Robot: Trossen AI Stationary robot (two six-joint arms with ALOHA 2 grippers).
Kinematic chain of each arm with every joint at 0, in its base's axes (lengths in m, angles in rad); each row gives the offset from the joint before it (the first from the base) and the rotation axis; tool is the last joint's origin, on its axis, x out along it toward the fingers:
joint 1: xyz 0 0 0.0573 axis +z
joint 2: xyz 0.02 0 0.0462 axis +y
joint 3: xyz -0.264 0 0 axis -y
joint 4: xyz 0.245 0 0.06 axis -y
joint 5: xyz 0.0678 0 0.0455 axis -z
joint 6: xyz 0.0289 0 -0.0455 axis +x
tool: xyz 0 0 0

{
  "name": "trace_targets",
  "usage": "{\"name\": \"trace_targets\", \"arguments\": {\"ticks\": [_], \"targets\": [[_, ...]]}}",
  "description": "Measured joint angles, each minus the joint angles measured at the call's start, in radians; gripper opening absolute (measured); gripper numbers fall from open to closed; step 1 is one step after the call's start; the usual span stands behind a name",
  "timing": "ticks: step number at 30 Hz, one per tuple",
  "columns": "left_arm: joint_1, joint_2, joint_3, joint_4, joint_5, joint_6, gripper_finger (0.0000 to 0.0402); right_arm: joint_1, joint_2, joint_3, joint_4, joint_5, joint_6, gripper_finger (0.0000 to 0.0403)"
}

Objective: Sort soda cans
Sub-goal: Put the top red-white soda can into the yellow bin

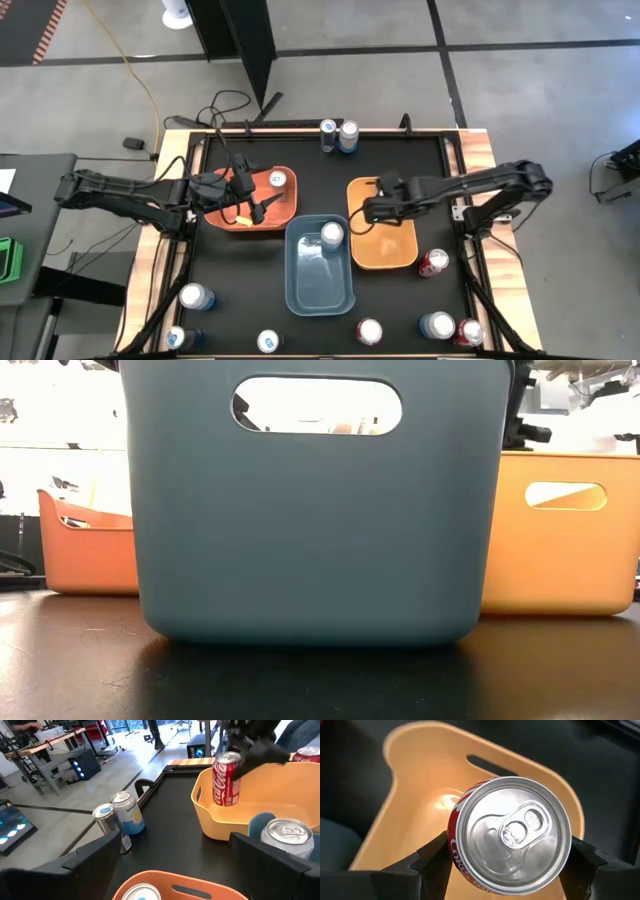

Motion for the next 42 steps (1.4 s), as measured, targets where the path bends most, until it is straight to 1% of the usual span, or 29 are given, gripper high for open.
{"name": "trace_targets", "arguments": {"ticks": [8,12,19,24,32,35,42], "targets": [[0.000,0.000,0.000,-0.002,0.000,0.000,0.0366,0.010,0.106,0.000,-0.042,0.018,0.131,0.0293],[0.000,0.000,0.000,-0.002,0.000,0.000,0.0366,0.020,0.147,0.000,-0.072,0.019,0.226,0.0293],[0.000,0.000,0.000,-0.002,0.000,0.000,0.0366,0.026,0.182,0.000,-0.106,0.029,0.377,0.0293],[0.000,0.000,0.000,-0.002,0.000,0.000,0.0366,0.024,0.181,0.000,-0.110,0.031,0.426,0.0294],[0.000,0.000,0.000,-0.002,0.000,0.000,0.0366,0.017,0.181,0.000,-0.098,0.037,0.410,0.0297],[0.000,0.000,0.000,-0.002,0.000,0.000,0.0366,0.017,0.181,0.000,-0.097,0.037,0.402,0.0311],[0.000,0.000,0.000,-0.004,0.000,0.000,0.0366,0.017,0.179,0.000,-0.098,0.050,0.398,0.0369]]}}
